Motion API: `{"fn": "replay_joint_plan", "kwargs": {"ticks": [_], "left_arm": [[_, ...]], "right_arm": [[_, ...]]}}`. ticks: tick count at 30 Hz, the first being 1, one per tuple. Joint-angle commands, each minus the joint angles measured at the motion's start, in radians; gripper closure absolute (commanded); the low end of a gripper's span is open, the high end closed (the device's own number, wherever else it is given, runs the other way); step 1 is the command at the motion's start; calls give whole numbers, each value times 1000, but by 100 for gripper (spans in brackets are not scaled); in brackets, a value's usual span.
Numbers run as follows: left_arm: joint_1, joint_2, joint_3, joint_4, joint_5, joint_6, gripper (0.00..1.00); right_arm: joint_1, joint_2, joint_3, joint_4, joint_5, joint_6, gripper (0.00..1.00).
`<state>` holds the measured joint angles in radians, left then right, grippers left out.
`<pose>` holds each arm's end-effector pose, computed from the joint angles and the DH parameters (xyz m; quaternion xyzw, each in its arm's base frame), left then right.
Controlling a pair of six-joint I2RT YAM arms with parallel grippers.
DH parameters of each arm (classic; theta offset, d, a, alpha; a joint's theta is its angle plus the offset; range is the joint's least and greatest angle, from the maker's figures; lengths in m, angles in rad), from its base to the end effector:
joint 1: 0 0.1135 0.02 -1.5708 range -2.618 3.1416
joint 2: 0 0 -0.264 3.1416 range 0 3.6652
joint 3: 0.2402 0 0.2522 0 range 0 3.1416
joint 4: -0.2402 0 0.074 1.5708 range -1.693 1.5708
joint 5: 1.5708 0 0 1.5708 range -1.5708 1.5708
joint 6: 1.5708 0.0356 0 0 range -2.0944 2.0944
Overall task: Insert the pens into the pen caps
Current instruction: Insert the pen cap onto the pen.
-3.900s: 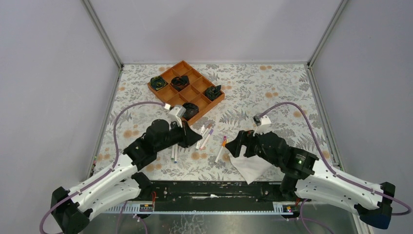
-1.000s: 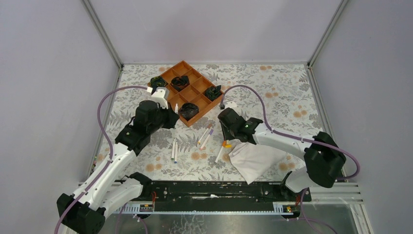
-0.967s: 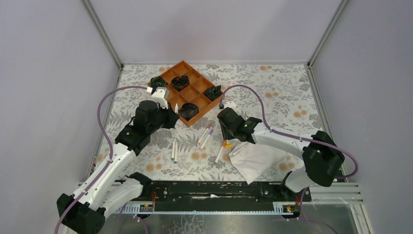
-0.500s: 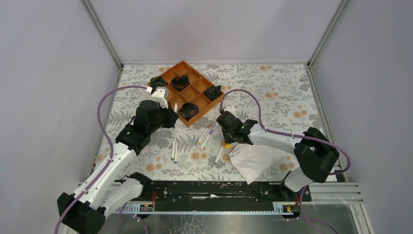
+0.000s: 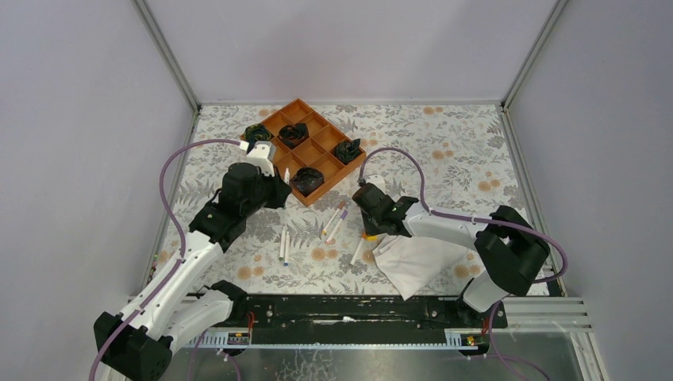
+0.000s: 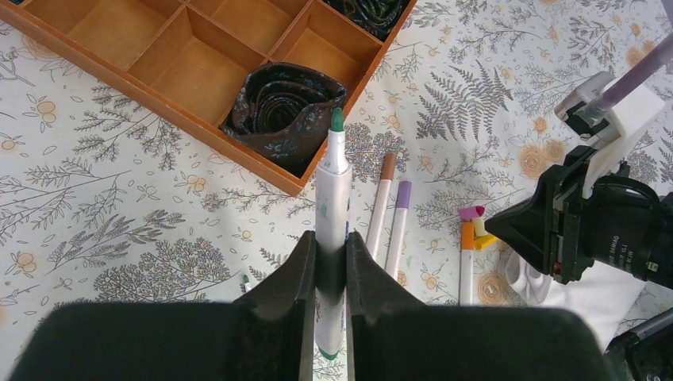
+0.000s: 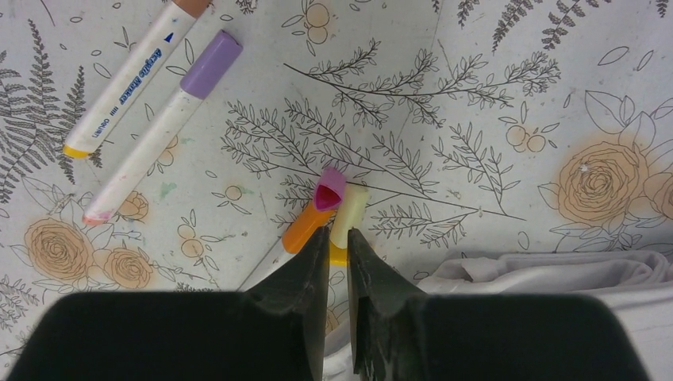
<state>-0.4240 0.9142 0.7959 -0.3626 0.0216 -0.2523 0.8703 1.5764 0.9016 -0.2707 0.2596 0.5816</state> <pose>0.1878 -0.0856 0.3026 0.0789 0.8515 -0.1807 0.4859 0.2092 0.2339 0.1834 -0.0963 0.9394 0.1104 0.3099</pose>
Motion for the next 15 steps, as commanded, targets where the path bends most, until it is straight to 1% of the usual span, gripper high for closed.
{"fn": "replay_joint_plan", "kwargs": {"ticks": [1,15], "left_arm": [[8,-8,5,34,-7,8,100],[8,-18,4,34,-1,7,100]], "right_arm": [[-8,14,5,37,-2,14,80],[-7,55,3,37,26,18,79]]}}
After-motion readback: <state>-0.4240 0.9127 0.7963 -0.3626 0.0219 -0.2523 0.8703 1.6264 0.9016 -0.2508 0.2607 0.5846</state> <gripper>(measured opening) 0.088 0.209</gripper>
